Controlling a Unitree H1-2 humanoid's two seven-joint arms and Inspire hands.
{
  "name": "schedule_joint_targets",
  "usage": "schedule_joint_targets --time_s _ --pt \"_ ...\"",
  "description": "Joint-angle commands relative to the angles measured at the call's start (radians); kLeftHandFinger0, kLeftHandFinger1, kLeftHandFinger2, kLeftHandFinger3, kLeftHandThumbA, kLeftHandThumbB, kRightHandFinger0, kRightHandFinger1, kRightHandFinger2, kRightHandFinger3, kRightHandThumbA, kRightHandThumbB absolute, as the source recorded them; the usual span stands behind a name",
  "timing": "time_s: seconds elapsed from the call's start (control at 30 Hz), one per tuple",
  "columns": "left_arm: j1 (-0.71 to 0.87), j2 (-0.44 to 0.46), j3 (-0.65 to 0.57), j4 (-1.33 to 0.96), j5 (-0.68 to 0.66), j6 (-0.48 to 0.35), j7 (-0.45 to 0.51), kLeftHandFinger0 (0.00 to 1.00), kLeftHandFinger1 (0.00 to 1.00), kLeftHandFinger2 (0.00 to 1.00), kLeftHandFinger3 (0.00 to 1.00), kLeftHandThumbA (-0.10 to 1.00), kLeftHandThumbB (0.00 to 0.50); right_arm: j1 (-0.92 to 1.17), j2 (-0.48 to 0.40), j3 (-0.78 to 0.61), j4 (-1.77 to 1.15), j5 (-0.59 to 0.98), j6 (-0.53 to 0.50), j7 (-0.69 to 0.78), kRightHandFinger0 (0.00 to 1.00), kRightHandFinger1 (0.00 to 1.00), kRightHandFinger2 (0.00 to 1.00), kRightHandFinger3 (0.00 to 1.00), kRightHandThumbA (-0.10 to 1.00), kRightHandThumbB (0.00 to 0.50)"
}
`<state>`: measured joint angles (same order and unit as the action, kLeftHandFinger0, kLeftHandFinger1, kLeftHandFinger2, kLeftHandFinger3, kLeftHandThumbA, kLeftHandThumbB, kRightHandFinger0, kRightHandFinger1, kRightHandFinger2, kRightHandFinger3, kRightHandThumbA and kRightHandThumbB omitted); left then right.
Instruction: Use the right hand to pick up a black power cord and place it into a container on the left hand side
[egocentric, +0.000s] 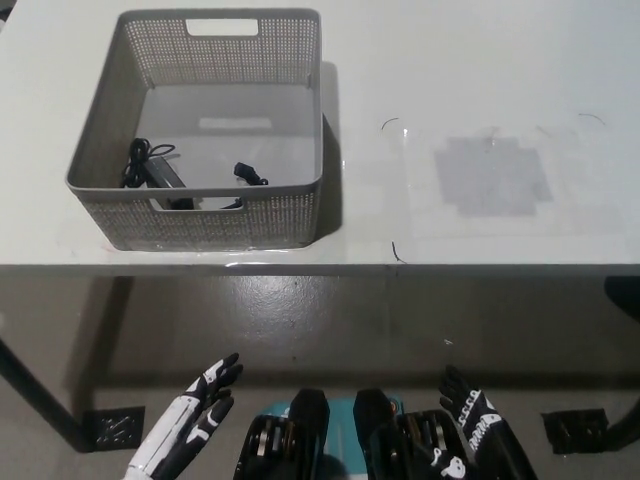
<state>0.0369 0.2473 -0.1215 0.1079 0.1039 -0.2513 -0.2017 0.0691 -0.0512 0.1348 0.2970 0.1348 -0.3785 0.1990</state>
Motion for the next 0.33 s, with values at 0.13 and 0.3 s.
schedule_joint_targets --time_s 0.13,0.3 --pt "-0.018 0.016 -0.002 -0.016 0.001 0.019 -0.020 1.00 1.00 1.00 1.00 0.92 0.378 -0.009 0.005 -0.009 -0.010 0.004 -0.034 0.015 1.00 1.00 1.00 1.00 1.00 0.317" --pt "-0.019 0.016 -0.001 -0.027 0.008 0.025 -0.015 1.00 1.00 1.00 1.00 0.92 0.371 -0.016 0.002 -0.008 -0.014 -0.001 -0.028 0.014 1.00 1.00 1.00 1.00 1.00 0.317"
